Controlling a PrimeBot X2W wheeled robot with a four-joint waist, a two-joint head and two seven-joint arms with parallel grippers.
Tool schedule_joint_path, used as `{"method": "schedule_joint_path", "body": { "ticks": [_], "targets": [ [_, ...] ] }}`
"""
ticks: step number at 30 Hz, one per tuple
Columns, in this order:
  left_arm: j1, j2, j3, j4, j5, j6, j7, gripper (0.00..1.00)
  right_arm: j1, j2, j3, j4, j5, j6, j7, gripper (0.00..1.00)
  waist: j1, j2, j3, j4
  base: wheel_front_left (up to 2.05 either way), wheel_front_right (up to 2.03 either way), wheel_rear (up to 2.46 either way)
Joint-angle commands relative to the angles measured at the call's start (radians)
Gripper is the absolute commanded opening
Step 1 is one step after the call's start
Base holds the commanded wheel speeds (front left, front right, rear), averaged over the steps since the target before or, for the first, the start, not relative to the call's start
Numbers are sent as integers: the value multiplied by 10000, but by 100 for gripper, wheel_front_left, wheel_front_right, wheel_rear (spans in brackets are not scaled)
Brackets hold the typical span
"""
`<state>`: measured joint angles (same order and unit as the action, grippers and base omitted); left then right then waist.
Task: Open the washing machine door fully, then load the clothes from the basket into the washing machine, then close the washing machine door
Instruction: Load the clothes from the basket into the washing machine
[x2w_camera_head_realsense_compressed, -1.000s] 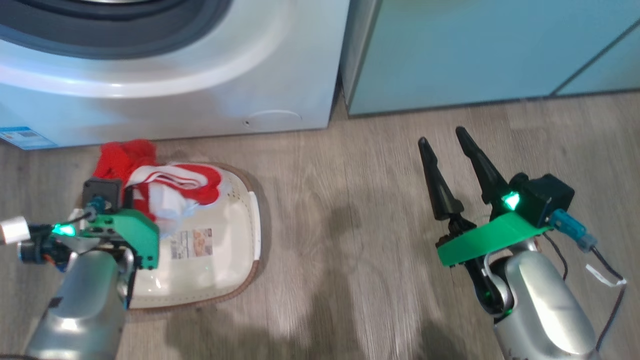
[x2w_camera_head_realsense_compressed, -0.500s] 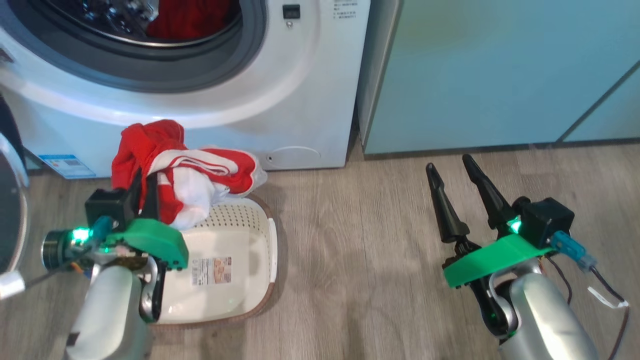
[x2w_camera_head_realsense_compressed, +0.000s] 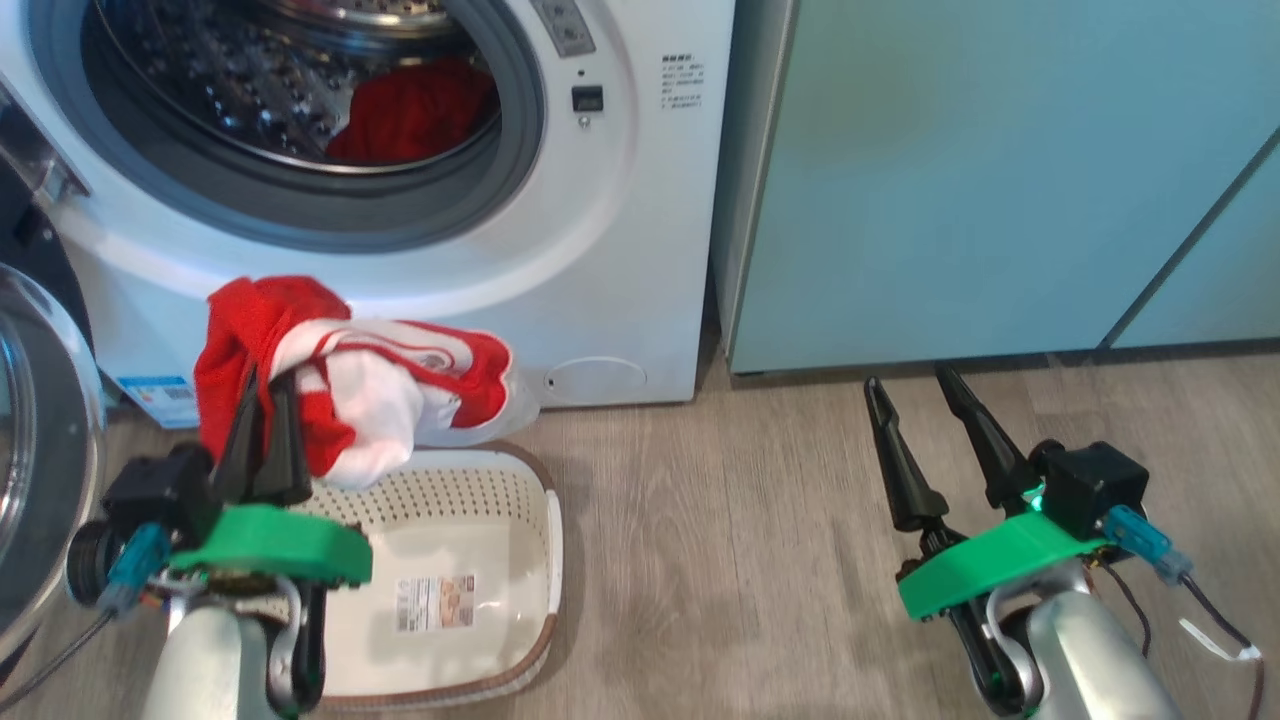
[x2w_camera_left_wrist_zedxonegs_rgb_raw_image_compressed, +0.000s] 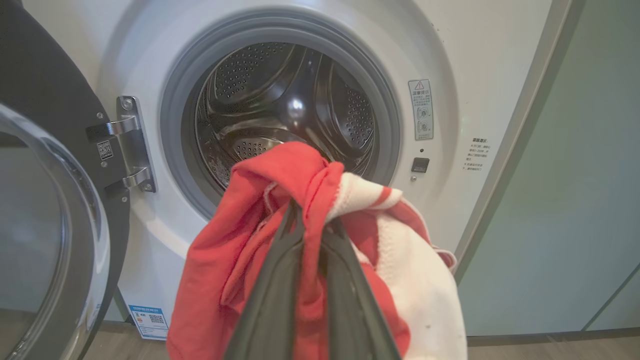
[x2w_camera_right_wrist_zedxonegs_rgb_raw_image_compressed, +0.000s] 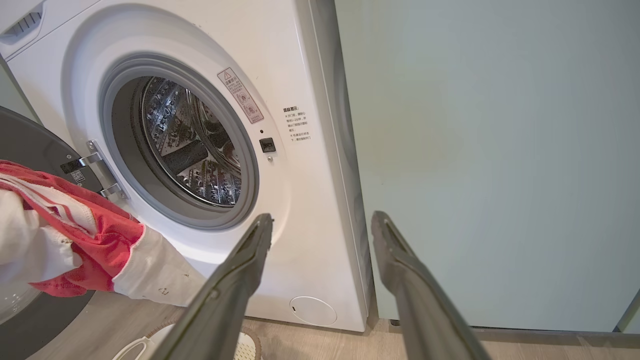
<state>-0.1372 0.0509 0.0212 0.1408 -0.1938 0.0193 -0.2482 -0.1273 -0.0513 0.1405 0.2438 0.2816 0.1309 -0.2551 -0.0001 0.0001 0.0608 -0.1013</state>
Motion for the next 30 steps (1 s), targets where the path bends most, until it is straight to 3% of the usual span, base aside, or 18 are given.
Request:
{"method": "schedule_joint_path", "body": {
  "ticks": [1,5,13,30],
  "targets": [
    [-140,50,421,-517,-26,-62,-135,0,-120,11,179,-276,-66,-2,-67,100,1,-1,-183,-37,0,0,0],
    [313,4,490,-867,-106,-198,-135,0,11,11,127,-283,-53,-2,-67,100,1,-1,-376,-64,0,0,0],
    [862,-4,-6,-1055,-686,-33,-135,0,177,11,29,-341,-90,-2,-67,100,1,-1,-558,-34,0,0,0],
    [724,-6,-117,-787,-966,13,-135,0,201,11,84,-370,-5,-2,-67,100,1,-1,-538,-113,0,0,0]
  ]
}}
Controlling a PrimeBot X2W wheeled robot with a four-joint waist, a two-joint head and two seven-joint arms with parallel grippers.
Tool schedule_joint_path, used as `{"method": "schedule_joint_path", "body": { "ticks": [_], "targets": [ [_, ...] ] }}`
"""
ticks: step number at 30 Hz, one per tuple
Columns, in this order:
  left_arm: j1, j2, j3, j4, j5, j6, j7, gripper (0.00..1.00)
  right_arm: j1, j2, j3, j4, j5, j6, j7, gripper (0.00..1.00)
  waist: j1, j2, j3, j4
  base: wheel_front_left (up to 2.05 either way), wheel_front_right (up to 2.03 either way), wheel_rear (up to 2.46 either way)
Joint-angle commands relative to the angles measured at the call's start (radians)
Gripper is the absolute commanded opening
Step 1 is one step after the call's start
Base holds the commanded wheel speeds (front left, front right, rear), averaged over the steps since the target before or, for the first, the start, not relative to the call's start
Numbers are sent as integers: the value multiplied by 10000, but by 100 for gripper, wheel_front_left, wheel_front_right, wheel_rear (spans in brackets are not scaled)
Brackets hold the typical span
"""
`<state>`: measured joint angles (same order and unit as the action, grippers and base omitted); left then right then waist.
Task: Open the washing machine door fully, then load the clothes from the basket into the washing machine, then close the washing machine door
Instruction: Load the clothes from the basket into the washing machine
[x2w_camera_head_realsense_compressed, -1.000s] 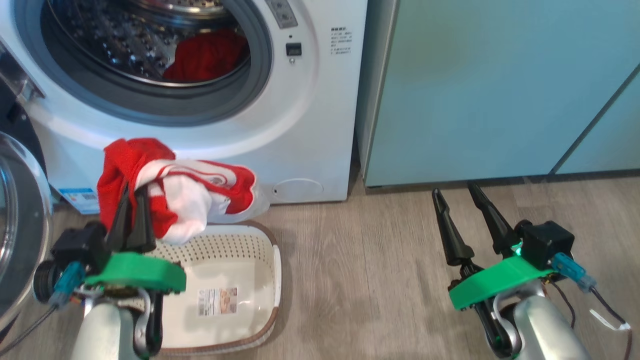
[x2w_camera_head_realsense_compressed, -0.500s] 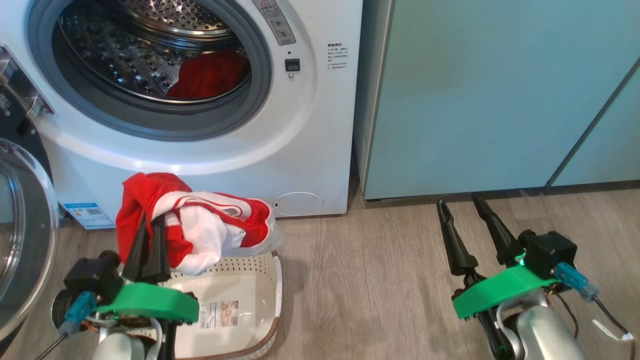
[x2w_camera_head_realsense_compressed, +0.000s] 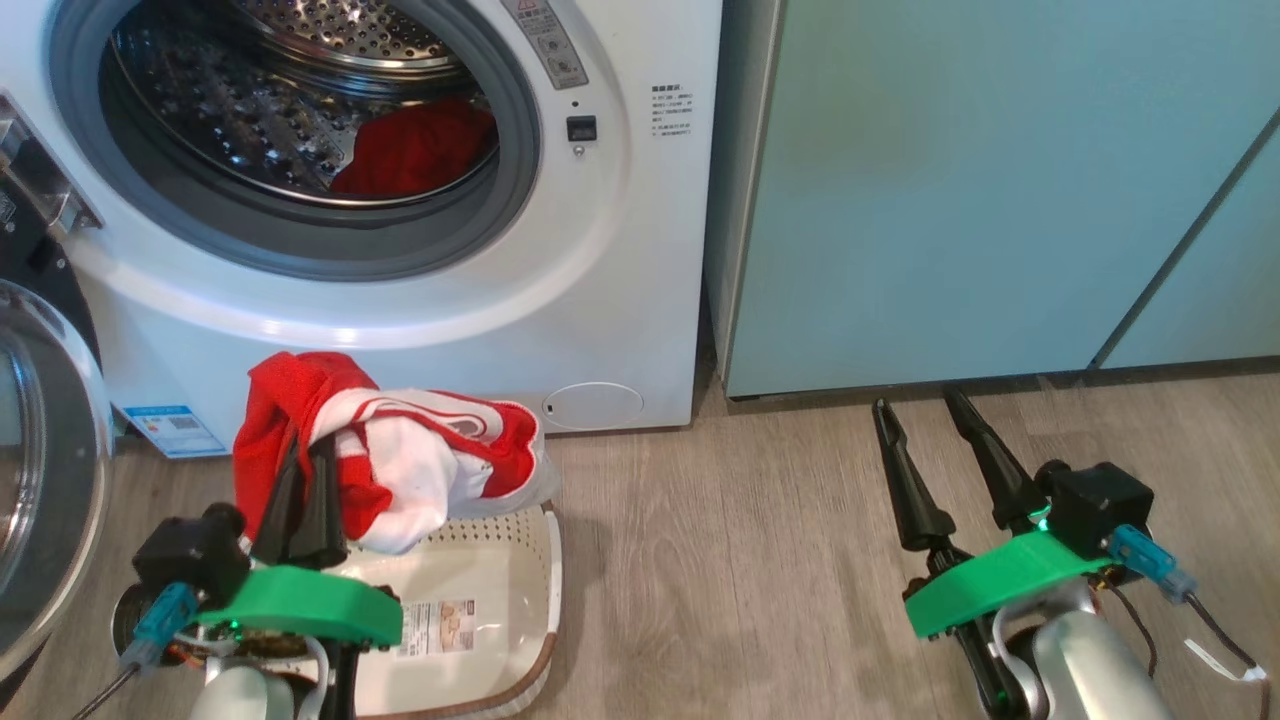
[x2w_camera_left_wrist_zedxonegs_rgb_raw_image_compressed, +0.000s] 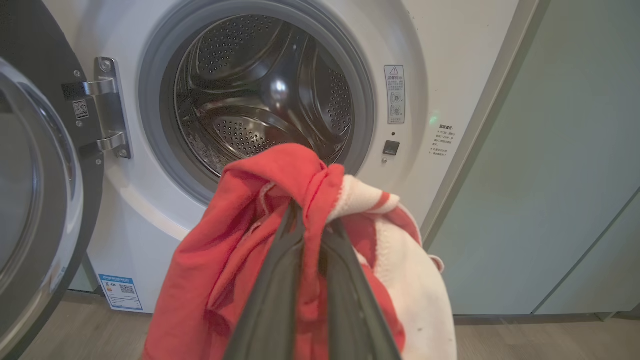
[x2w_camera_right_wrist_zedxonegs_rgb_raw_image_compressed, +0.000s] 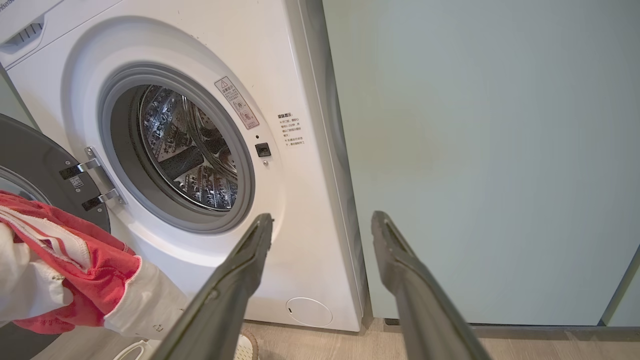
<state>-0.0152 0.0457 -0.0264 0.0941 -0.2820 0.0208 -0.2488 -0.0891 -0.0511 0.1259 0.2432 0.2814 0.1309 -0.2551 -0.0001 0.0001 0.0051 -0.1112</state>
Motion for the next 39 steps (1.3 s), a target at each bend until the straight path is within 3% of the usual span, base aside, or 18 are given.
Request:
{"method": "schedule_joint_path", "body": {
  "ticks": [1,12,25,32,39],
  "targets": [
    [-527,46,380,-329,-104,1,-130,0,-193,9,241,-369,-1,-2,-67,100,1,-1,53,-38,0,0,0],
    [-1539,45,883,-370,-70,-234,-130,0,-433,9,295,-465,-133,-2,-65,100,1,-1,954,-398,0,0,0],
    [-5744,75,2959,253,656,-1006,-130,0,-1184,9,536,-683,-75,-2,-63,100,1,-1,3527,-1144,0,0,0],
    [-8110,706,3701,1286,1143,-1285,-130,0,-1599,9,683,-853,222,-2,-65,100,1,-1,4787,-1699,0,0,0],
    [-10289,1645,3383,2939,1580,-1427,-130,0,-1975,9,903,-1049,578,-2,-65,100,1,-1,5908,-2081,0,0,0]
  ]
}}
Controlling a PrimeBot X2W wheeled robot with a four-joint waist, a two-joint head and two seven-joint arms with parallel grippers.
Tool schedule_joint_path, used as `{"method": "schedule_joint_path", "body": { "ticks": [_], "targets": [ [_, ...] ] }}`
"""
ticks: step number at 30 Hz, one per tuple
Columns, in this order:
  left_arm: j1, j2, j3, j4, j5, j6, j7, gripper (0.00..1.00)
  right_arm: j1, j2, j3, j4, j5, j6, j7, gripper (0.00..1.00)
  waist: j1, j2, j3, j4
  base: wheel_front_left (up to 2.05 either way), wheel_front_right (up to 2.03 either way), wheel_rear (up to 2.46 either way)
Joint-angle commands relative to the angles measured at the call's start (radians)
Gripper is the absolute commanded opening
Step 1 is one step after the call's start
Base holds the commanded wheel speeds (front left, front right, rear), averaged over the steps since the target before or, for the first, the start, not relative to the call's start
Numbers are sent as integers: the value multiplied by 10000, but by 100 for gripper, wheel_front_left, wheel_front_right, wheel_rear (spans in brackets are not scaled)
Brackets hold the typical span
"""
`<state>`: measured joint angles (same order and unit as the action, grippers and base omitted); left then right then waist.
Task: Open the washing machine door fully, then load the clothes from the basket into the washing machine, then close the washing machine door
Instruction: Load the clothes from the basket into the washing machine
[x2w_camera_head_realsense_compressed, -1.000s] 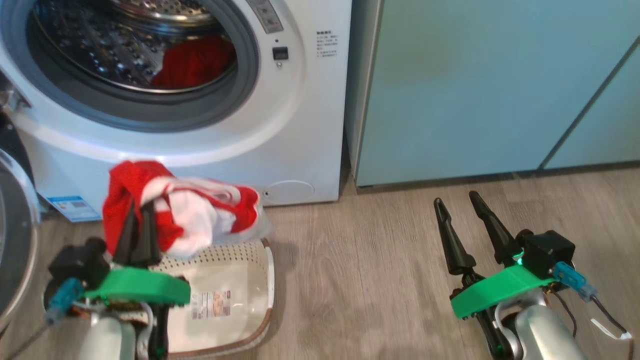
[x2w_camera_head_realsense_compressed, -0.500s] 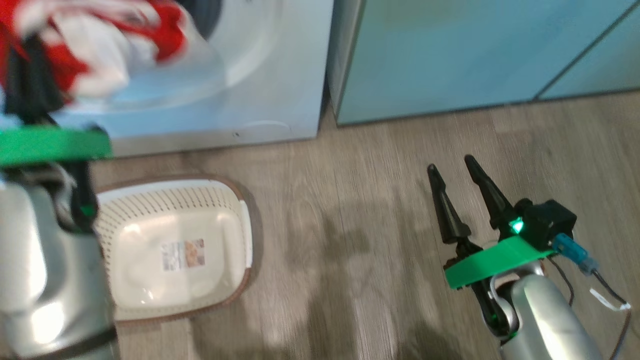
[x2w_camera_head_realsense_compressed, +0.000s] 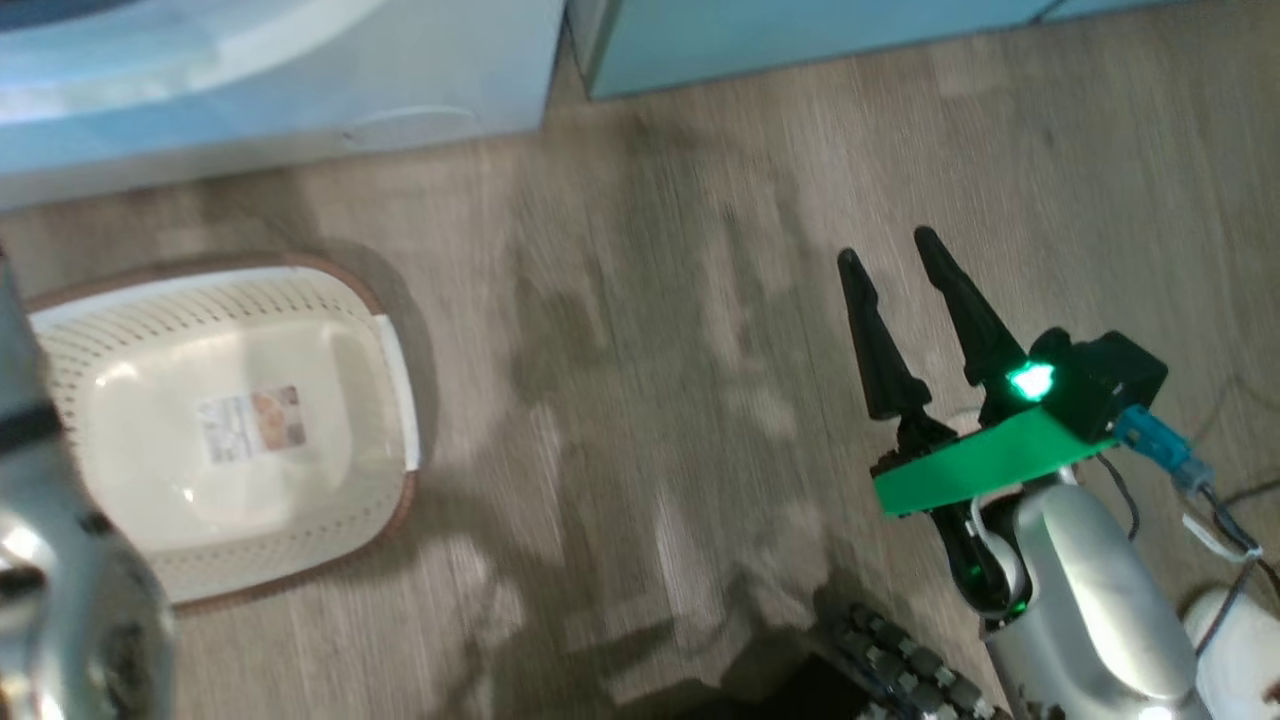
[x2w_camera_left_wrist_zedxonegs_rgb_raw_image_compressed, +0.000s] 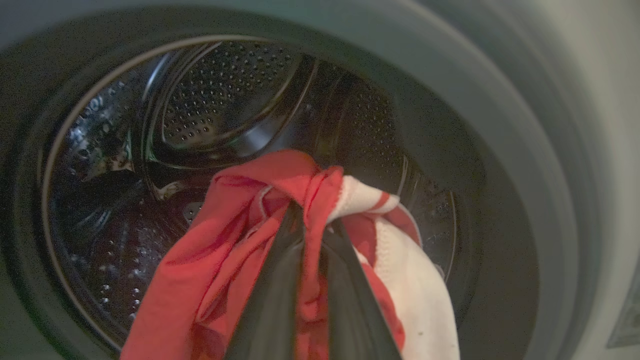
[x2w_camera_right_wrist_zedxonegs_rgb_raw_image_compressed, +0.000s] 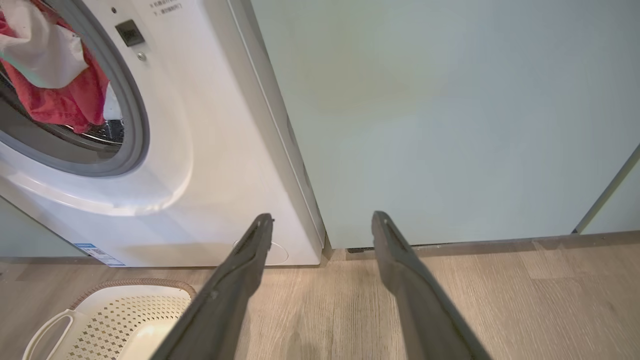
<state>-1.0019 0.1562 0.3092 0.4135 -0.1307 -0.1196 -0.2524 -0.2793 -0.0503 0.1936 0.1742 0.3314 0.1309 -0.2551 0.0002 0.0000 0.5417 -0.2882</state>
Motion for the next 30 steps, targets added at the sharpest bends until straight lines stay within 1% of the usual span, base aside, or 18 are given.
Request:
{"method": "schedule_joint_path", "body": {
  "ticks": [1,5,11,12,18,26,30],
  "targets": [
    [-787,753,-70,31,146,-36,-93,0,-137,1,256,-388,135,-2,-65,100,-2,0,710,-354,0,0,0],
    [-2280,1619,-253,1203,324,-60,-93,0,-418,1,381,-512,327,-2,-66,100,-2,0,1321,-573,0,0,0],
    [-4163,2630,-909,2880,731,-83,-3,0,-624,1,534,-567,641,-2,-66,100,-2,0,1977,-817,0,0,0],
    [-4163,2630,-909,2880,731,-83,-3,0,-624,1,534,-567,641,-2,-66,100,-2,0,1977,-817,0,0,0],
    [-5600,3143,-1509,4167,1105,-53,37,0,-807,1,770,-629,856,-2,-66,100,-2,0,2368,-1003,0,0,0],
    [-6844,3435,-2376,5808,1848,172,12,0,-990,1,1016,-668,1018,-2,-66,100,-2,0,2636,-1265,0,0,0],
    [-7127,3499,-2519,6378,1905,279,-32,0,-1018,1,1086,-655,1097,-2,-66,100,-2,0,2694,-1373,0,0,0]
  ]
}}
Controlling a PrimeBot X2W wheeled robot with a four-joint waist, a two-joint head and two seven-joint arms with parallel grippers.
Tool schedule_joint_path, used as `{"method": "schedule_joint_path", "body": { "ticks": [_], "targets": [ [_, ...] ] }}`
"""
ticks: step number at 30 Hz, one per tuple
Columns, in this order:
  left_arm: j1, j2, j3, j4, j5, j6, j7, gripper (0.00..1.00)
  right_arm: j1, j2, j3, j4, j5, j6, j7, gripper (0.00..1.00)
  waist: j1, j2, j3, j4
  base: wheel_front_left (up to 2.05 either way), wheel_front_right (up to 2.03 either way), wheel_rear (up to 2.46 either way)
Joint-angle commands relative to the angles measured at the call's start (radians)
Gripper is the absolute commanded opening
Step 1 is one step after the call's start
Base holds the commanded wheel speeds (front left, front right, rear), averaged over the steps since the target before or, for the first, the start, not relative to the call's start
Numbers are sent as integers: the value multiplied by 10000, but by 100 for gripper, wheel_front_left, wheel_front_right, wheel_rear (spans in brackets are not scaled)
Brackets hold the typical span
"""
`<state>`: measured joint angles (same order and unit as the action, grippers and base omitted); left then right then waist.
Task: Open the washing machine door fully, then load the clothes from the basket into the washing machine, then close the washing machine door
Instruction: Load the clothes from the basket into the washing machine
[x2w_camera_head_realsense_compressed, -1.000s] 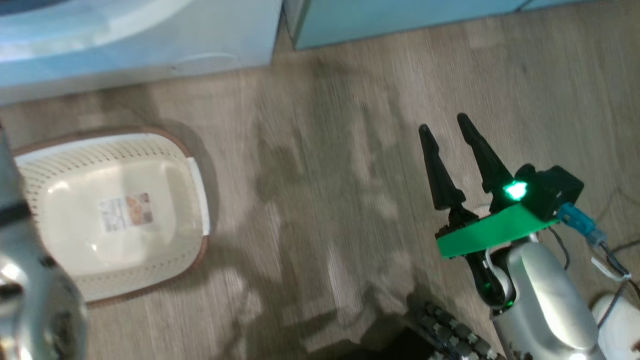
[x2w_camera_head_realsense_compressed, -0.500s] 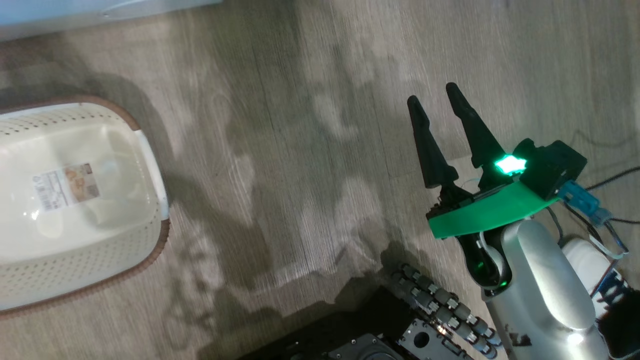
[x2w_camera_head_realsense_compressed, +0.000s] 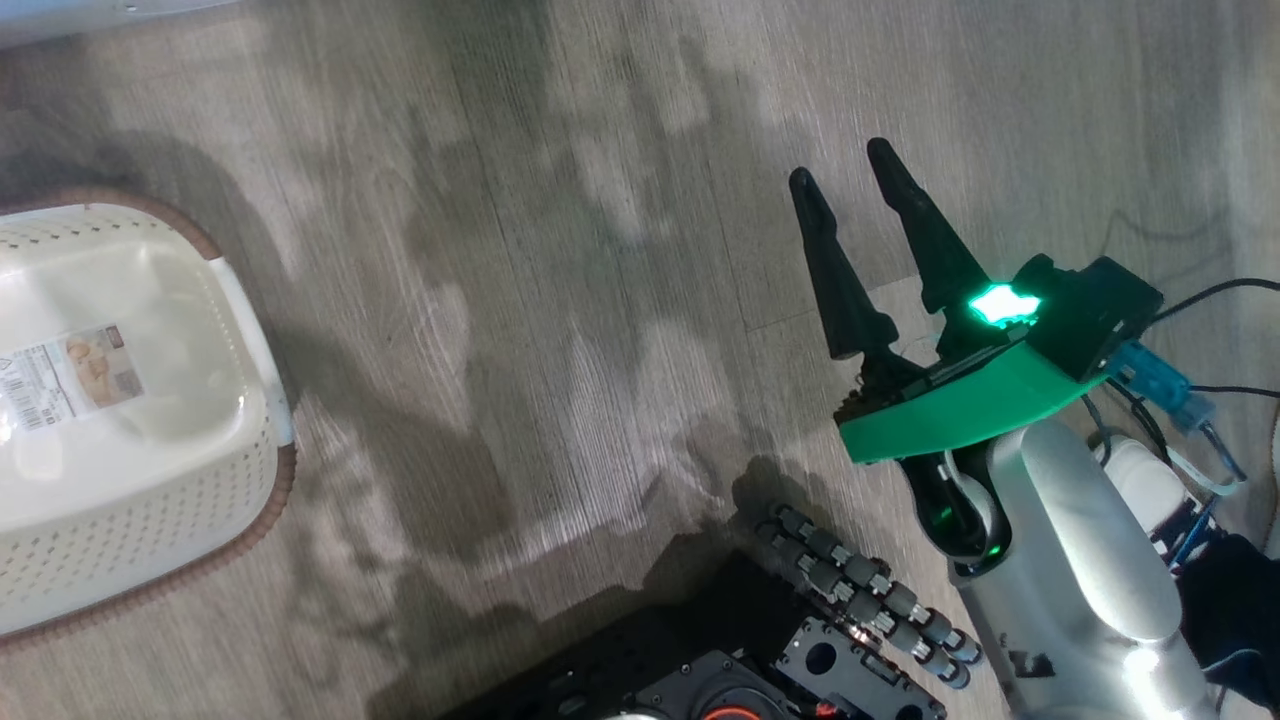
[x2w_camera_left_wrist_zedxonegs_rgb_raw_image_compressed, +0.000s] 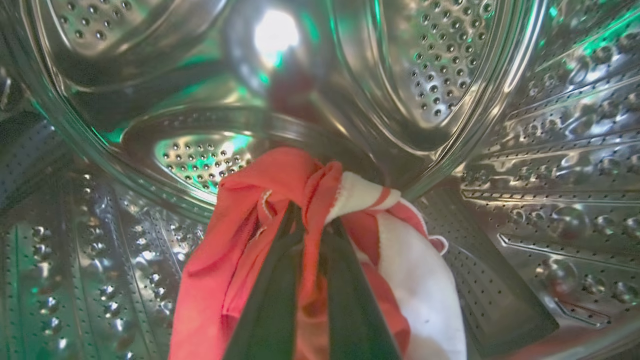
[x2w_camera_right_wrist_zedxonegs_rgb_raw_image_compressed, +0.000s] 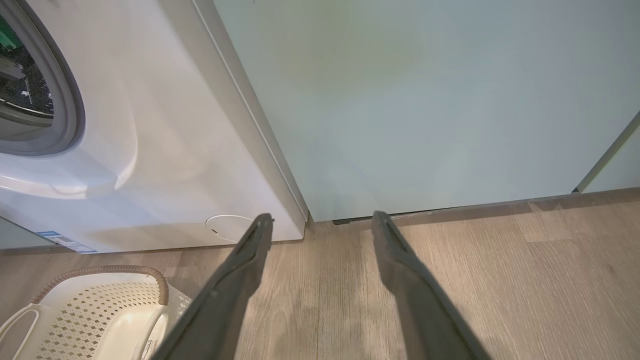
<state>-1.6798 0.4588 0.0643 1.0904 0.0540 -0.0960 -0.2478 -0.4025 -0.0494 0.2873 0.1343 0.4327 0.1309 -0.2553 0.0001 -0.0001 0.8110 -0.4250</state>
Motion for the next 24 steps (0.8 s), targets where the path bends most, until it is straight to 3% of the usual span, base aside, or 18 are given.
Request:
{"method": "schedule_joint_path", "body": {
  "ticks": [1,3,4,5,6,7,16,24],
  "targets": [
    [-384,479,-82,-293,40,52,-90,0,211,-8,147,-252,103,-2,-64,100,-1,1,6,-23,0,0,0],
    [-428,459,-104,-121,-32,20,-108,0,203,-8,139,-249,126,-2,-64,100,-1,1,12,-38,0,0,0],
    [-443,448,-124,-65,-59,3,-116,9,200,-8,127,-247,131,-2,-64,100,-1,1,14,-35,0,0,0],
    [-459,439,-148,-30,-80,-9,-122,40,195,-8,114,-244,131,-2,-64,100,-1,1,17,-28,0,0,0],
    [-468,427,-169,-19,-101,-15,-127,94,185,-8,103,-240,129,-2,-64,100,-1,1,20,-18,0,0,0],
    [-472,399,-165,-23,-154,-27,-131,100,172,-8,96,-236,127,-2,-64,100,-1,1,19,-6,0,0,0],
    [47,93,-183,-629,-508,-13,-137,100,137,-8,-6,-121,-10,-2,-64,100,-1,1,-292,207,0,0,0],
    [1284,-384,16,-1139,-1090,-76,-138,100,243,-8,-399,-27,-451,-2,-64,100,-1,1,-1205,696,0,0,0]
  ]
}}
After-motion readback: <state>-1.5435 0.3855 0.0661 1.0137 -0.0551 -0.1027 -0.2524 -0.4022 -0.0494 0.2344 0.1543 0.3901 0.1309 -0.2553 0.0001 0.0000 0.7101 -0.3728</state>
